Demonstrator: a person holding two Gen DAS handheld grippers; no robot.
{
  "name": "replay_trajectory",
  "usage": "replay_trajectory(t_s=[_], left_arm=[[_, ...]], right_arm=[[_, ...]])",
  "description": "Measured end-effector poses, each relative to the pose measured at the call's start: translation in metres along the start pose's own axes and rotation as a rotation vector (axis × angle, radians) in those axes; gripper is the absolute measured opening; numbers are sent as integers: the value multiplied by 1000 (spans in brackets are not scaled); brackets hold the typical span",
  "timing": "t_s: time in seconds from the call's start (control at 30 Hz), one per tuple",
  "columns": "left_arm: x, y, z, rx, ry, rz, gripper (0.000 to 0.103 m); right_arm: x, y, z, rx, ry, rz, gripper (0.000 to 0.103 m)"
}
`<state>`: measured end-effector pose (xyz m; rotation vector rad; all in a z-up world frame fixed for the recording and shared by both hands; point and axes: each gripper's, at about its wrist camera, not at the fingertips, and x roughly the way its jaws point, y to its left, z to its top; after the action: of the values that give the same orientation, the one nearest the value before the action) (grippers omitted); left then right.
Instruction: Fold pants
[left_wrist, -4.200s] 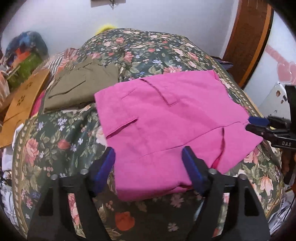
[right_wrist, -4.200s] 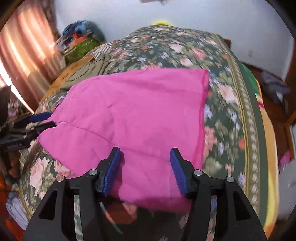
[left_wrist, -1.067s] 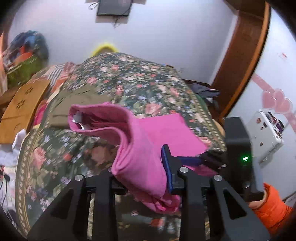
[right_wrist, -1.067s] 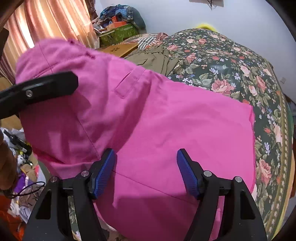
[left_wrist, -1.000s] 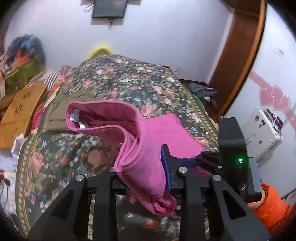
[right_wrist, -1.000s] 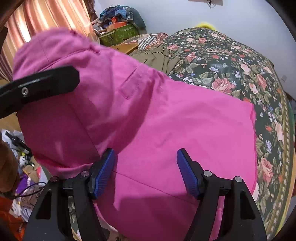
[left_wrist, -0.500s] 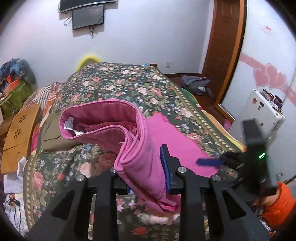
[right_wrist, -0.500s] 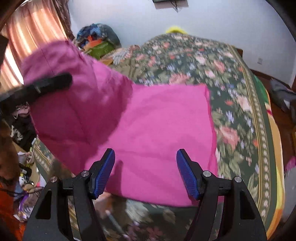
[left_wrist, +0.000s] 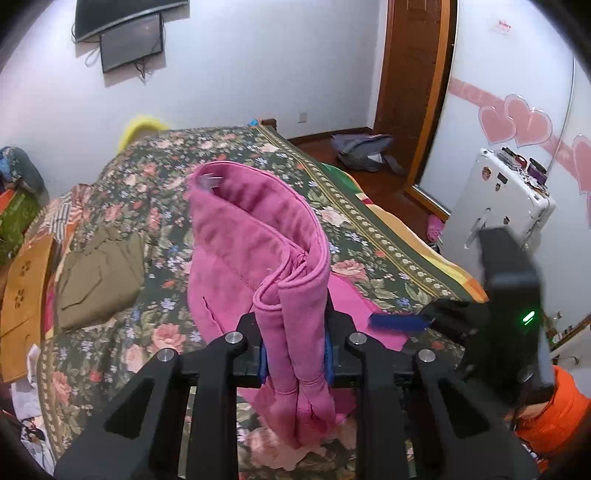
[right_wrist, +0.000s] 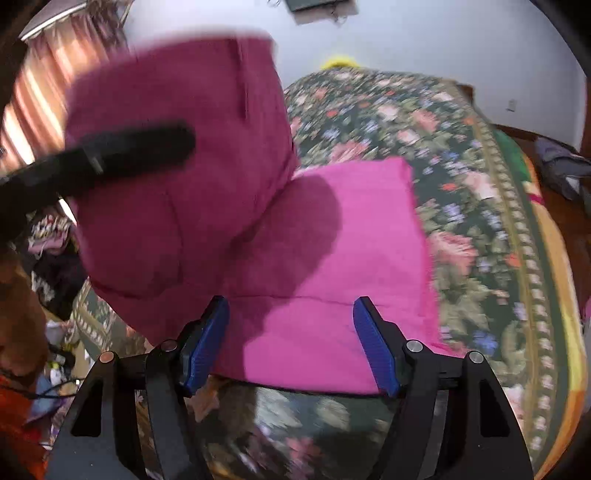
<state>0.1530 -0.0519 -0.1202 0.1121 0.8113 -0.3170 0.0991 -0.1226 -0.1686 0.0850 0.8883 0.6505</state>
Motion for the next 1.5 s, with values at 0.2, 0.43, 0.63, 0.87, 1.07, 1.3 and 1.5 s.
replay_trajectory(t_s=[0.2, 0.43, 0.63, 0.87, 1.07, 1.3, 1.5], left_arm=[[14, -9, 4, -13, 18, -25, 21], [43, -31, 8, 8, 65, -27, 21], [80, -45, 0, 3, 143, -38, 21], [90, -42, -6, -15, 201, -37, 69], [58, -24, 1, -52, 179, -96, 81], [24, 16, 11, -77, 67, -12, 95], [59, 66, 1, -139, 125, 87, 96]], right_arm=[[-12, -30, -11, 41, -19, -117, 67], [4, -38, -23, 71, 31, -87, 67], [0, -40, -23, 72, 35, -84, 67], [-17, -50, -29, 98, 23, -126, 67], [-39, -57, -33, 118, -28, -179, 67], [-60, -54, -24, 129, -104, -203, 67], [-66, -43, -11, 144, -161, -166, 67]])
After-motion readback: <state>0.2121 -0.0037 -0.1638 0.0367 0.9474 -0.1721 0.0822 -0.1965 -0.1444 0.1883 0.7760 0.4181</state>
